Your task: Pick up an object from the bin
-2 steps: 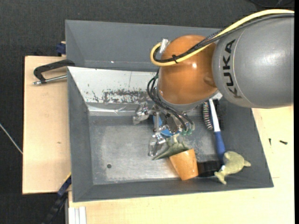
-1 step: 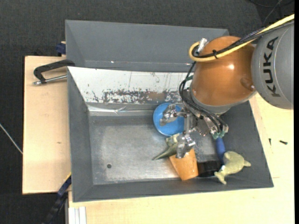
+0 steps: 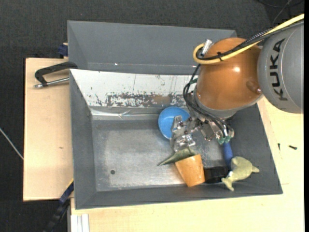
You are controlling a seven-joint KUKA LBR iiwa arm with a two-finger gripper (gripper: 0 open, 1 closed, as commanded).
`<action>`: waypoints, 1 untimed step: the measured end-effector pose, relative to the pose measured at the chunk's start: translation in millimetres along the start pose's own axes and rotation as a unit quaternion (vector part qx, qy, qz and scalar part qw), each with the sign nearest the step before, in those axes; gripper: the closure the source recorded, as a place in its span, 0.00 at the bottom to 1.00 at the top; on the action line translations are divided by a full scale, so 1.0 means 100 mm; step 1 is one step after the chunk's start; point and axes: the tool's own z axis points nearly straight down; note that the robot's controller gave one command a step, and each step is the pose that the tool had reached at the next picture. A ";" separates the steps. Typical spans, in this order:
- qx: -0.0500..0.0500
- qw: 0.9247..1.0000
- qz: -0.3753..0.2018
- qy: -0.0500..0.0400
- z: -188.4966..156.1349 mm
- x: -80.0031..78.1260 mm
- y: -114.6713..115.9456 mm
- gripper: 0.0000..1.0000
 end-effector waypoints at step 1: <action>0.000 1.000 0.000 0.000 0.00 0.00 0.00 0.00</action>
Offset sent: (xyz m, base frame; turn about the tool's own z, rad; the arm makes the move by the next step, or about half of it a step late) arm 0.0000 0.0000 0.0000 0.0000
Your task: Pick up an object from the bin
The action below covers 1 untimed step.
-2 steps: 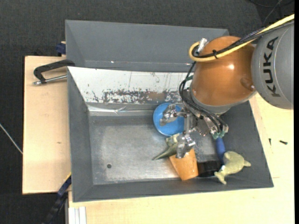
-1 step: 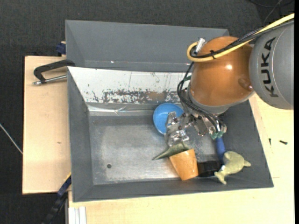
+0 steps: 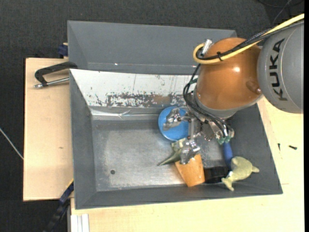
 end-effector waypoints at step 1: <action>-0.001 0.993 -0.114 0.004 1.31 0.14 -0.14 0.00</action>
Offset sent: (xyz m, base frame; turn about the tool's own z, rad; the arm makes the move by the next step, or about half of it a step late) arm -0.0072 -0.0185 -0.1282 -0.2286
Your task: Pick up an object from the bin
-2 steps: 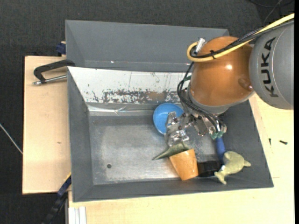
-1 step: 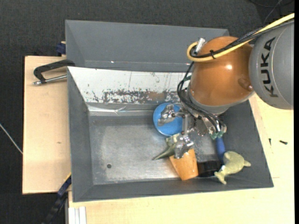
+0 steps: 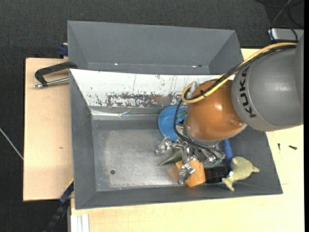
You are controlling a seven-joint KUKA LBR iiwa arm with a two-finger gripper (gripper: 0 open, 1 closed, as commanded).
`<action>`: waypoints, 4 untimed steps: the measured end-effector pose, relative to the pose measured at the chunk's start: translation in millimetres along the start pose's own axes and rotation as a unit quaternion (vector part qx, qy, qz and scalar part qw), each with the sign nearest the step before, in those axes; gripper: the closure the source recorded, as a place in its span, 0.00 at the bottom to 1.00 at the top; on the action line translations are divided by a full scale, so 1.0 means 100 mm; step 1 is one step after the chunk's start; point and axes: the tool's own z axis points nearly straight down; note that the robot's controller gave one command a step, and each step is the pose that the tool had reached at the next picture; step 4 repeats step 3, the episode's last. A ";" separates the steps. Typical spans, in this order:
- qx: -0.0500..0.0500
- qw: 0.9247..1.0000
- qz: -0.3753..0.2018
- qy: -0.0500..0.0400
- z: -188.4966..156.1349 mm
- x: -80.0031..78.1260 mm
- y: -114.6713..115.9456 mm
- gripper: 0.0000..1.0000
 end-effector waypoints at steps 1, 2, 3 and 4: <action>0.000 1.000 -0.010 -0.006 0.08 0.01 -0.63 0.00; 0.002 1.000 -0.010 -0.007 0.07 0.00 -0.63 1.00; 0.005 0.999 -0.040 -0.009 -1.38 -0.05 -0.55 1.00; 0.005 0.999 -0.040 -0.009 -1.38 -0.05 -0.55 1.00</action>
Offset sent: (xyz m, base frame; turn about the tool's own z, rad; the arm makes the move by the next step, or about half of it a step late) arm 0.0291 -0.0562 -0.0107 -0.0213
